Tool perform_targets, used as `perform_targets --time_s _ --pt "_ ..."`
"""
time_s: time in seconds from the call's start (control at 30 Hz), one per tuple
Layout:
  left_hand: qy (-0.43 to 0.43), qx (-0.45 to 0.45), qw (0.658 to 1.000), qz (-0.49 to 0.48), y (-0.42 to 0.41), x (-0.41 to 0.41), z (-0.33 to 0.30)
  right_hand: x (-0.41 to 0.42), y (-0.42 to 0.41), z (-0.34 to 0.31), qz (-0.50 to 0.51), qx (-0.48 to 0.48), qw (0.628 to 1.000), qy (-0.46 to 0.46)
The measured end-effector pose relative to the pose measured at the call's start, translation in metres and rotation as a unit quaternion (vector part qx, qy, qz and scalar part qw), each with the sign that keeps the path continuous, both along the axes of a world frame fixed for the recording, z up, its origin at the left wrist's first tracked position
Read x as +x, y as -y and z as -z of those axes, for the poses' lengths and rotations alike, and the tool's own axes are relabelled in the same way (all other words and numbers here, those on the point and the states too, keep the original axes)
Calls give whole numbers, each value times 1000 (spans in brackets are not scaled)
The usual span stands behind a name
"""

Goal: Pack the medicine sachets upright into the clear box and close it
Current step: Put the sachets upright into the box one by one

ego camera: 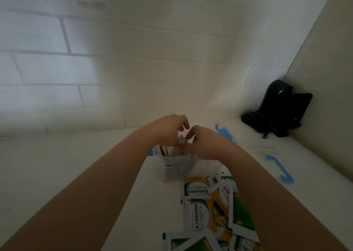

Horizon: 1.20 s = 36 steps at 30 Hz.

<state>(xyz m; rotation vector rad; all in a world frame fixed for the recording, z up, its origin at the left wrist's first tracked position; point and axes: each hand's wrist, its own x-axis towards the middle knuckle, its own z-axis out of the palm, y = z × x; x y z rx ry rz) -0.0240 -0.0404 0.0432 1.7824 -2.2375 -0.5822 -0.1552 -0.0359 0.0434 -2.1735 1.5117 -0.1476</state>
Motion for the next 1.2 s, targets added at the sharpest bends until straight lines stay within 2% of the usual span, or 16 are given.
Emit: perform_targets --time_s 0.07,0.2,0.27,0.33,0.37,0.43,0.5,0.57,0.67,0.83,1.0,1.2 --pt "-34 -13 999 0 -1 2 -1 -2 0 0 19 -4 998 52" --pt "-155 -97 983 -19 -10 5 -4 -9 -7 -6 73 -8 965 253" --pt "-213 -161 963 -30 -27 5 -7 -21 -18 -12 79 -57 936 339" --pt "-257 -203 944 -27 -54 5 -10 -38 -37 -13 73 -136 915 372" --pt "-270 -205 941 -22 -70 6 -9 -48 -49 -11 63 -157 914 368" --pt "-264 -167 950 -2 -102 6 -3 -63 -75 1 31 -139 938 315" --pt "-213 -98 972 24 -123 1 13 -73 -93 19 -1 -95 974 207" --pt "-148 -42 987 33 -130 -8 34 -76 -100 39 -17 -89 990 106" --pt "-64 -23 998 -1 -129 -25 64 -75 -103 57 -36 -107 993 42" --pt "-76 -61 995 -27 -124 -29 89 -69 -105 69 -108 -127 986 -28" --pt "-143 -74 986 -34 -129 -24 97 -66 -102 71 -83 -96 989 82" --pt "-214 -63 972 -67 -129 -27 92 -60 -99 79 -10 -134 971 196"
